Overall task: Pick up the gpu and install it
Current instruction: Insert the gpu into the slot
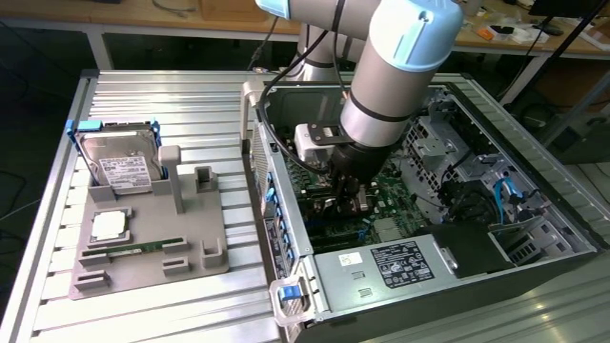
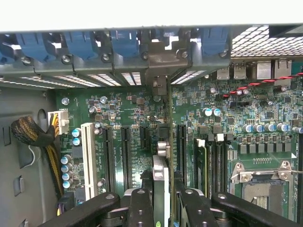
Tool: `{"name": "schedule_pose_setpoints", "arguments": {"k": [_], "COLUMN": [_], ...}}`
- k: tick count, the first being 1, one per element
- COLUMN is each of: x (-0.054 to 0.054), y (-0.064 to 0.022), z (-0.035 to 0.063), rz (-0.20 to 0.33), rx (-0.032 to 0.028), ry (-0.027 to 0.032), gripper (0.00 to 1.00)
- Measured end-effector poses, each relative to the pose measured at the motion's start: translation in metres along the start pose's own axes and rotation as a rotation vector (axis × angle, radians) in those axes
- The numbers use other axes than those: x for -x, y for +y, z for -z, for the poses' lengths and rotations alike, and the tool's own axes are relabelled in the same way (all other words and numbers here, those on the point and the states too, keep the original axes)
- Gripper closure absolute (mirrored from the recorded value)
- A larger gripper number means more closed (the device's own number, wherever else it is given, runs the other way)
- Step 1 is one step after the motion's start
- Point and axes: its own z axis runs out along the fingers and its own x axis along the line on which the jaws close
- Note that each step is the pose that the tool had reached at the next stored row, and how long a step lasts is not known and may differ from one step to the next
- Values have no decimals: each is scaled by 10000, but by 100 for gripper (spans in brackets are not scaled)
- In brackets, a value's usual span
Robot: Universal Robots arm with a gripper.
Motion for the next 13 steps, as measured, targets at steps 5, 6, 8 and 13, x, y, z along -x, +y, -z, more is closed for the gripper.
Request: {"name": "schedule_pose_setpoints", "arguments": {"k": [5,6,8,13], "x": [-1,-1,-1,-1], "y": [1,1,1,1], "z": [-27,-31,-39,-61], "rz": [0,0,0,0], "rx": [2,2,1,0], "ry": [2,1,1,1], "gripper": [73,73,73,73]}}
